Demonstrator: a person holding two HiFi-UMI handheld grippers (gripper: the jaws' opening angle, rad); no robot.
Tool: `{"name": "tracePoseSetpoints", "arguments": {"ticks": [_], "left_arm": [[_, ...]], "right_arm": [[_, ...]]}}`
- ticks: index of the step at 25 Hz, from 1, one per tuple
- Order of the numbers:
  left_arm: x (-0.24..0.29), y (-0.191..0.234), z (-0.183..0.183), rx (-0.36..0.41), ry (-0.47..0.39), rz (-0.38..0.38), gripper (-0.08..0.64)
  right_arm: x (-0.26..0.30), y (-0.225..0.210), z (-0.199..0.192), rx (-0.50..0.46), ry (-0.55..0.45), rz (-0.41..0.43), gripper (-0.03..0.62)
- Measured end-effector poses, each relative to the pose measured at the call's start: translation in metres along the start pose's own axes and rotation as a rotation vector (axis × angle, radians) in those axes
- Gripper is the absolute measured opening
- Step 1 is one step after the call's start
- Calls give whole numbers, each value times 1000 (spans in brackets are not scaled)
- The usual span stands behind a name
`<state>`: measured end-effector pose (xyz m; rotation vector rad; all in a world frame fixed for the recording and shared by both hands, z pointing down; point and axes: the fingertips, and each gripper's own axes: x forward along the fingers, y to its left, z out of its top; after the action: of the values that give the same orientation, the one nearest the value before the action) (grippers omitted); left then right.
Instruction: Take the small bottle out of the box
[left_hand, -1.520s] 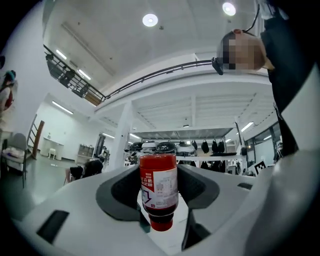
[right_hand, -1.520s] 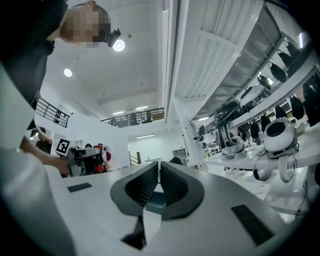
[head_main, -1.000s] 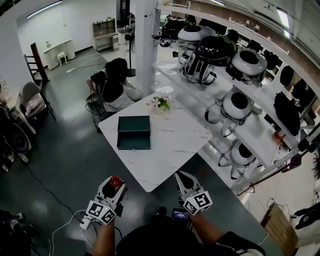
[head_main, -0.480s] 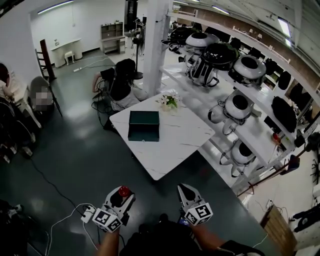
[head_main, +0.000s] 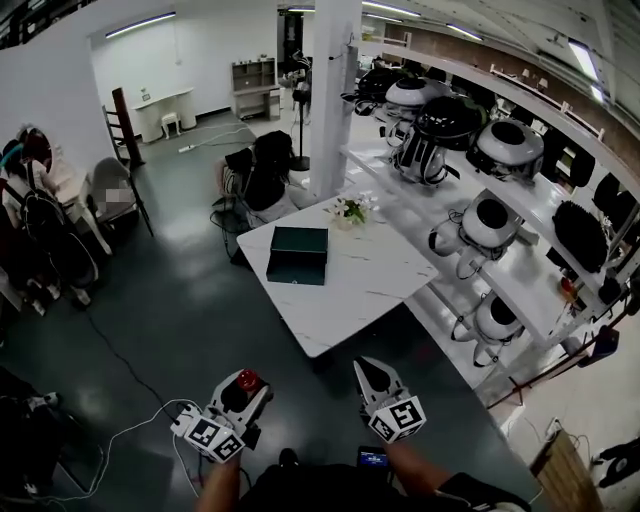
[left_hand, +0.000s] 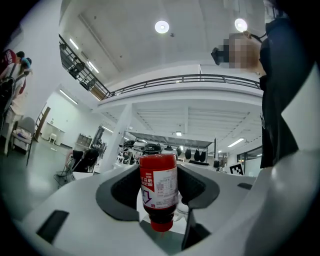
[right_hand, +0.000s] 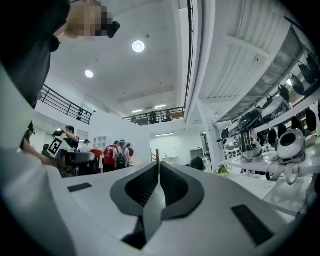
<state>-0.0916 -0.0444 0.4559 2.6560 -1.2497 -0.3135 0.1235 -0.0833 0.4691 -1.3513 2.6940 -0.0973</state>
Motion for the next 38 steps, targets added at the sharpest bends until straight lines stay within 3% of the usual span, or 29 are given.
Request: {"name": "tracePoseSetpoints", "arguments": {"ticks": [4, 8, 13, 20, 33, 38], "left_arm": [[8, -40, -12, -5, 16, 3, 232], [8, -84, -28, 2, 31, -4, 232], [-4, -100, -47, -28, 48, 85, 232], [-22, -100, -53, -45, 54, 154, 232], [-56, -68, -6, 66, 18, 90, 232], [-69, -58, 1, 44, -3, 70, 232]], "right_arm": [[-35, -13, 4, 17, -1, 10, 40], [-77, -33, -24, 85, 39, -13, 40], [-101, -40, -46, 89, 55, -10, 40], [-111, -18, -45, 118, 75, 17, 40], [-71, 50, -12, 30, 58, 46, 40], [-68, 58, -8, 17, 61, 19, 40]]}}
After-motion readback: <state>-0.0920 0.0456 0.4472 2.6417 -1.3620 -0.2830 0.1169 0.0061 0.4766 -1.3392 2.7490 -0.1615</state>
